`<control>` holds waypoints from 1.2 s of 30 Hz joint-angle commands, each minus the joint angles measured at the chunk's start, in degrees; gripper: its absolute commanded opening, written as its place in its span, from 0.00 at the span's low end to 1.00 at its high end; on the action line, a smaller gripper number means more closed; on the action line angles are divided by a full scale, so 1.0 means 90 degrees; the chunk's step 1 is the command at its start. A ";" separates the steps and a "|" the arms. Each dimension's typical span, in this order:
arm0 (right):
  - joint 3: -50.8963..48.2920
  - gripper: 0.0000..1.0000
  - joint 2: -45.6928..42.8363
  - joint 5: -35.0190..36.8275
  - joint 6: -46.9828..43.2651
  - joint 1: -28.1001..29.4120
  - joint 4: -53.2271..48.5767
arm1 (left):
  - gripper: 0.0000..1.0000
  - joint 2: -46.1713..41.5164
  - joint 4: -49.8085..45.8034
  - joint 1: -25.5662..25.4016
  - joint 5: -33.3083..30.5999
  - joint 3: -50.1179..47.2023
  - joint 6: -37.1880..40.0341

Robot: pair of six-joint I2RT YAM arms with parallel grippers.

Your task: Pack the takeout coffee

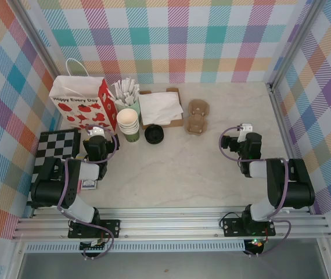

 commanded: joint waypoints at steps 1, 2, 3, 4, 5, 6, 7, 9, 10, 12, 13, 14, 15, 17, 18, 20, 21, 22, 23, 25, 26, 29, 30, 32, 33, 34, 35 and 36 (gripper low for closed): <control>0.0088 1.00 -0.0005 -0.0142 0.0019 0.0018 0.0202 | 1.00 -0.0036 0.0226 -0.0049 -0.0065 -0.0073 -0.0040; 0.0088 1.00 -0.0001 -0.0142 0.0018 0.0018 0.0198 | 1.00 -0.0036 0.0226 -0.0051 -0.0063 -0.0077 -0.0044; 0.0088 1.00 -0.0004 -0.0140 0.0025 0.0017 0.0197 | 1.00 -0.0036 0.0226 -0.0052 -0.0060 -0.0075 -0.0044; 0.0088 1.00 -0.0001 -0.0140 0.0028 0.0016 0.0194 | 1.00 -0.0036 0.0226 -0.0055 -0.0060 -0.0078 -0.0045; 0.0098 1.00 -0.0001 -0.0142 0.0028 0.0023 0.0193 | 1.00 -0.0037 0.0226 -0.0052 -0.0064 -0.0078 -0.0040; 0.0098 1.00 -0.0001 -0.0142 0.0030 0.0018 0.0187 | 1.00 -0.0037 0.0226 -0.0050 -0.0060 -0.0078 -0.0046; 0.0098 1.00 -0.0002 -0.0142 0.0031 0.0018 0.0192 | 1.00 -0.0036 0.0226 -0.0052 -0.0062 -0.0078 -0.0040; 0.0098 1.00 -0.0001 -0.0142 0.0028 0.0018 0.0192 | 1.00 -0.0036 0.0226 -0.0057 -0.0060 -0.0078 -0.0043; 0.0098 1.00 -0.0001 -0.0142 0.0028 0.0018 0.0193 | 1.00 -0.0036 0.0226 -0.0049 -0.0064 -0.0078 -0.0040; 0.0098 1.00 -0.0003 -0.0142 0.0026 0.0018 0.0187 | 1.00 -0.0036 0.0227 -0.0051 -0.0065 -0.0078 -0.0044; 0.0098 1.00 -0.0001 -0.0142 0.0029 0.0018 0.0193 | 1.00 -0.0036 0.0222 -0.0046 -0.0059 -0.0078 -0.0045; 0.0097 1.00 -0.0002 -0.0142 0.0029 0.0023 0.0193 | 1.00 -0.0036 0.0217 -0.0040 -0.0048 -0.0072 -0.0044; 0.0094 1.00 -0.0005 -0.0142 0.0032 0.0018 0.0193 | 1.00 -0.0036 0.0216 -0.0032 -0.0042 -0.0076 -0.0045; 0.0098 1.00 -0.0001 -0.0147 0.0022 0.0018 0.0193 | 1.00 -0.0036 0.0222 -0.0032 -0.0037 -0.0072 -0.0041; 0.0098 1.00 -0.0003 -0.0142 0.0031 0.0017 0.0193 | 1.00 -0.0036 0.0218 -0.0029 -0.0044 -0.0073 -0.0037; 0.0098 1.00 -0.0009 -0.0142 0.0028 0.0018 0.0193 | 1.00 -0.0036 0.0217 -0.0038 -0.0043 -0.0068 -0.0045; 0.0098 1.00 -0.0001 -0.0142 0.0029 0.0018 0.0186 | 1.00 -0.0036 0.0217 -0.0037 -0.0046 -0.0062 -0.0040; 0.0098 1.00 -0.0002 -0.0152 0.0031 0.0016 0.0183 | 1.00 -0.0035 0.0217 -0.0036 -0.0043 -0.0068 -0.0045; 0.0098 1.00 -0.0001 -0.0152 0.0029 0.0014 0.0183 | 1.00 -0.0036 0.0217 -0.0032 -0.0039 -0.0078 -0.0045; 0.0119 1.00 -0.0006 -0.0206 0.0018 0.0018 0.0159 | 1.00 -0.0055 0.0245 -0.0031 -0.0045 -0.0095 -0.0031; 0.0180 1.00 -0.0018 -0.0283 -0.0021 0.0018 0.0034 | 1.00 -0.0056 0.0258 -0.0038 -0.0040 -0.0092 -0.0035; 0.0351 1.00 -0.0190 -0.0224 0.0013 0.0007 -0.0364 | 1.00 -0.0299 -0.0206 -0.0039 0.0029 0.0045 -0.0020; 0.0500 1.00 -0.0318 -0.0115 0.0058 0.0009 -0.0724 | 1.00 -0.0447 -0.0385 -0.0058 -0.0020 0.0087 0.0027; 0.0877 1.00 -0.0693 0.0071 0.0174 0.0008 -0.1816 | 1.00 -0.1083 -0.1403 -0.0097 -0.0442 0.0311 -0.0122; 0.0947 1.00 -0.0873 0.0050 0.0180 0.0008 -0.2069 | 1.00 -0.1439 -0.1723 -0.0113 -0.0605 0.0341 -0.0227; 0.1017 1.00 -0.1102 0.0010 0.0247 0.0018 -0.2320 | 1.00 -0.1850 -0.1967 -0.0136 -0.0778 0.0324 -0.0357; 0.1079 1.00 -0.1345 -0.0034 0.0411 0.0018 -0.2568 | 1.00 -0.2259 -0.2312 -0.0172 -0.1044 0.0338 -0.0629; 0.1166 1.00 -0.1554 -0.0072 0.0576 0.0018 -0.2810 | 1.00 -0.2613 -0.2838 -0.0206 -0.1302 0.0460 -0.0935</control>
